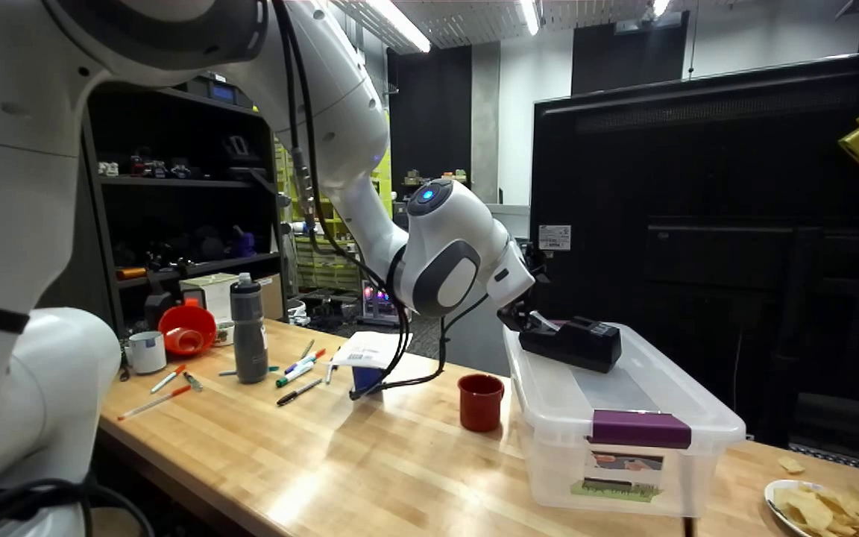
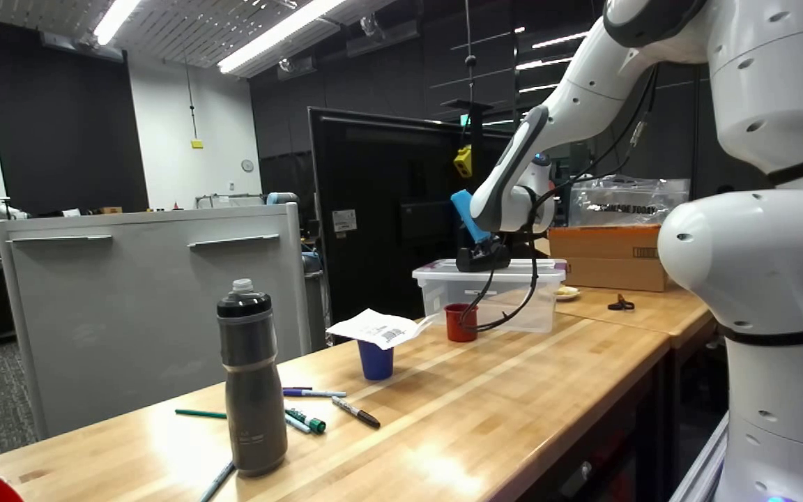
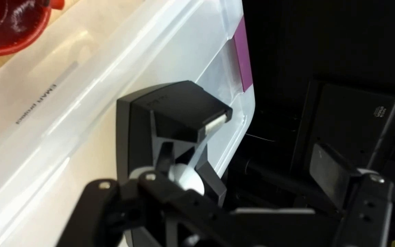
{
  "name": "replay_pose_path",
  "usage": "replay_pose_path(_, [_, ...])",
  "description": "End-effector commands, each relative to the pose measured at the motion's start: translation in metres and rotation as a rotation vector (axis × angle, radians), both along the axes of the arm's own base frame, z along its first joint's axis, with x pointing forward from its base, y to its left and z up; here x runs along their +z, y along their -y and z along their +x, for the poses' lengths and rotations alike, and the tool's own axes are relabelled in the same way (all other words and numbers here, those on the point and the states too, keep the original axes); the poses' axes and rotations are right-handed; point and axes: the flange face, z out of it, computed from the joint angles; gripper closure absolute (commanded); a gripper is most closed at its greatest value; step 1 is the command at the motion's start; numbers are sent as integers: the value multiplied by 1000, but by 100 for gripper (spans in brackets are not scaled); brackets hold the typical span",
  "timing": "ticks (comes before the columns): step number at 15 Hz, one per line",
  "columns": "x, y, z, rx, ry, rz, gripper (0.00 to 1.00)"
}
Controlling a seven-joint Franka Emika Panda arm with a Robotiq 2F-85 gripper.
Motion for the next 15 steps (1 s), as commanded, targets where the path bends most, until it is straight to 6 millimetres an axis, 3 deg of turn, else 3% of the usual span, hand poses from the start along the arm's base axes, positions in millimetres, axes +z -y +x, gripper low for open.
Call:
replay_pose_path(1, [5,-3,-5,-20,-6,11,0])
replay_pose_path(15, [-1,25,12,-60,7,99,0])
